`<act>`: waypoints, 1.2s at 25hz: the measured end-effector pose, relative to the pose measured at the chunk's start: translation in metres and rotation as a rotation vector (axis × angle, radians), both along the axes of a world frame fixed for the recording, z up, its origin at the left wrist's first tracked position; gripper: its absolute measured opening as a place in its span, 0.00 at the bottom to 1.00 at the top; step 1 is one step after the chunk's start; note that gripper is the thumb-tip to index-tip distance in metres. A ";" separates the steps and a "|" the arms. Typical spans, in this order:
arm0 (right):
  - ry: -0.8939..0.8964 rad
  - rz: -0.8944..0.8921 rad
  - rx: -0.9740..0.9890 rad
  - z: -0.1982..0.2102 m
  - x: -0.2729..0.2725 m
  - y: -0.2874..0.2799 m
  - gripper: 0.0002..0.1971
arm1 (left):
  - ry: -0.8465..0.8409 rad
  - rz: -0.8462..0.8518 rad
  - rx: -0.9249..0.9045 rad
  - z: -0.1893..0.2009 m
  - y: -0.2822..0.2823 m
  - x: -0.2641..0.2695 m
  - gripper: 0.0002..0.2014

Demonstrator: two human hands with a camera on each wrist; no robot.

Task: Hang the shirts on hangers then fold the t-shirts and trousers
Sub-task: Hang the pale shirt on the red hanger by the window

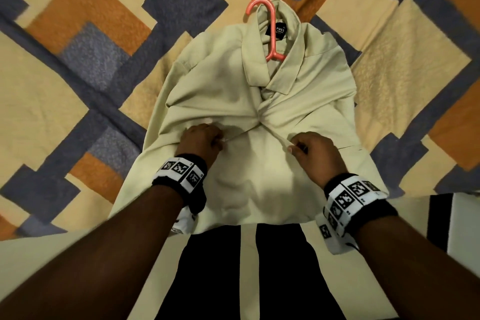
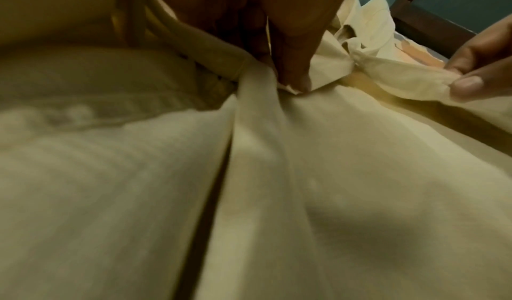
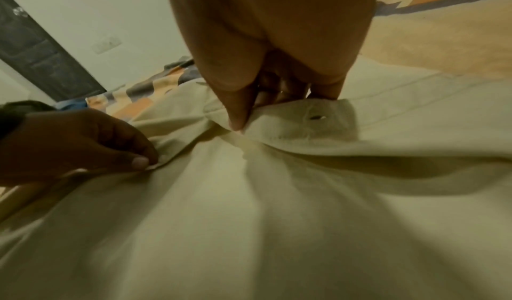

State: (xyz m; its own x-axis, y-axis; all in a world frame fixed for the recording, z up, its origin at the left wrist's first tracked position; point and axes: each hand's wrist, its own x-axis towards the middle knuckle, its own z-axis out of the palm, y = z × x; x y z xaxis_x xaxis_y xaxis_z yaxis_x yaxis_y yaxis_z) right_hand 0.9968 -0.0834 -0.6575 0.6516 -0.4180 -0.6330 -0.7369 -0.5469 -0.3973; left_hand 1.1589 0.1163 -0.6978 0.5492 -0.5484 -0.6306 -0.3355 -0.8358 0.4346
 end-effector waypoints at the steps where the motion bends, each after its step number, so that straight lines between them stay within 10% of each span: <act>1: -0.023 -0.020 0.014 0.003 0.002 0.008 0.06 | -0.003 0.007 0.021 -0.002 -0.001 -0.002 0.11; 8: -0.193 -0.651 0.423 -0.020 0.019 0.056 0.13 | -0.005 0.111 0.157 -0.010 -0.017 -0.011 0.10; 30: -0.202 -0.637 0.597 -0.060 0.003 0.079 0.07 | 0.250 0.761 -0.257 -0.012 -0.011 -0.092 0.08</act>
